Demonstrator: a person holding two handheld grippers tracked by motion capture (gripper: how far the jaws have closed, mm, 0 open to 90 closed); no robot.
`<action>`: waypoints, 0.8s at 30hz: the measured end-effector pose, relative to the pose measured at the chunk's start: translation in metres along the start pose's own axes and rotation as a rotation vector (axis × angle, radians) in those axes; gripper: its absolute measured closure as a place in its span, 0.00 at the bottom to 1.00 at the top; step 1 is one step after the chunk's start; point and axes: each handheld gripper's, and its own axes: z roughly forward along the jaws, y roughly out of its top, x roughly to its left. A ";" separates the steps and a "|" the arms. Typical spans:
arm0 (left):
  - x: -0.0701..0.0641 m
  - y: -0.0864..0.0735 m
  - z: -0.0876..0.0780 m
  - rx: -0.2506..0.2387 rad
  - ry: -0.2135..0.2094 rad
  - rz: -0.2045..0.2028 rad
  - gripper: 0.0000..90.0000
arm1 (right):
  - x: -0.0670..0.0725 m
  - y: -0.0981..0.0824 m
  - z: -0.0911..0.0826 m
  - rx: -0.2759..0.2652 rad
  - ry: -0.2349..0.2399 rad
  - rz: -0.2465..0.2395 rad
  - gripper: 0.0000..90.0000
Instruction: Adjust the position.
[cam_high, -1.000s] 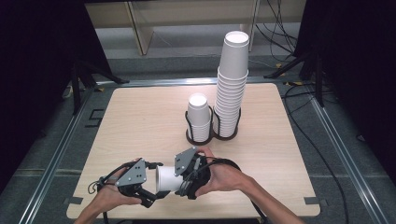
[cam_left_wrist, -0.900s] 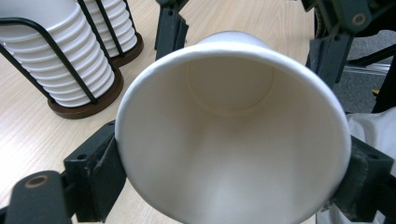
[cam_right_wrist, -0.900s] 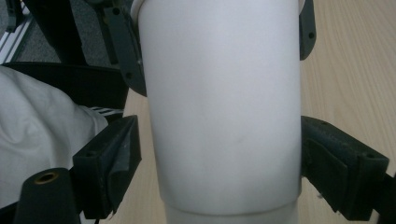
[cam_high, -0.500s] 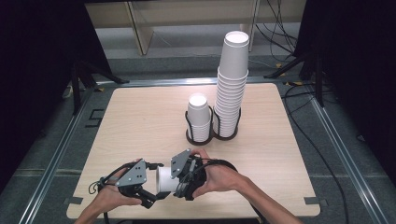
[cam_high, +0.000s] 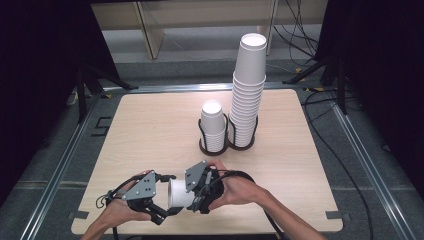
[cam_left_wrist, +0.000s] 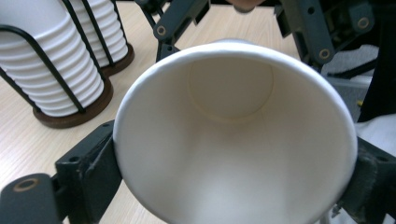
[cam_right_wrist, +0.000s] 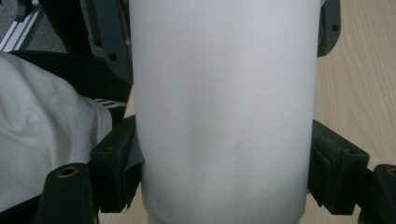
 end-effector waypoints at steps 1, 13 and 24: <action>0.001 0.000 0.000 -0.011 -0.004 0.003 0.11 | 0.000 -0.001 -0.001 -0.005 -0.002 0.003 0.27; 0.003 0.000 -0.003 -0.079 -0.024 -0.023 0.12 | 0.002 -0.012 -0.007 -0.084 -0.023 0.025 0.27; 0.008 -0.004 -0.011 -0.121 -0.002 -0.059 0.16 | 0.001 -0.026 -0.013 -0.096 -0.069 0.076 0.27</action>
